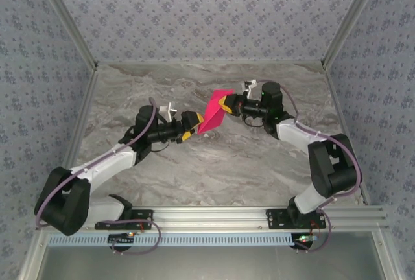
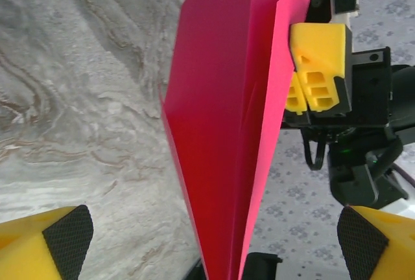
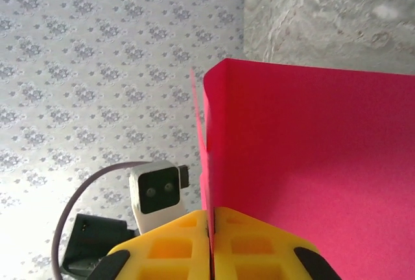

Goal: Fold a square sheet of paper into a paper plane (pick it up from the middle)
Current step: Turn over the paper at the center of the table.

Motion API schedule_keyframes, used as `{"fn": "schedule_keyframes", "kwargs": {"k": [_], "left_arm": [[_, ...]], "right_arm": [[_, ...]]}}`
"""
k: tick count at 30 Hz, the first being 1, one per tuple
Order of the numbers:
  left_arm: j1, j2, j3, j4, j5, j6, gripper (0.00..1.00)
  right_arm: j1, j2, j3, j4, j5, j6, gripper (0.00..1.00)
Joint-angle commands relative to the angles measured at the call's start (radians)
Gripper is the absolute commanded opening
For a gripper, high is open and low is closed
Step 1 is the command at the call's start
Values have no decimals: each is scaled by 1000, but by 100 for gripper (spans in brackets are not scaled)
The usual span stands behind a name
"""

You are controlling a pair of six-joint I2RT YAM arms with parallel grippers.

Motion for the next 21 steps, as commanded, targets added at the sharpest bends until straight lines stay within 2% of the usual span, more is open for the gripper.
{"fn": "schedule_keyframes", "kwargs": {"k": [1, 7, 10, 21], "left_arm": [[5, 28, 0, 205, 70, -81, 99], [5, 81, -1, 306, 82, -147, 92], [6, 91, -7, 325, 79, -159, 84], [5, 63, 3, 214, 42, -79, 32]], "right_arm": [[27, 29, 36, 70, -63, 68, 8], [59, 60, 42, 130, -74, 120, 9], [63, 69, 49, 133, -78, 123, 9], [59, 79, 45, 53, -92, 66, 13]]}}
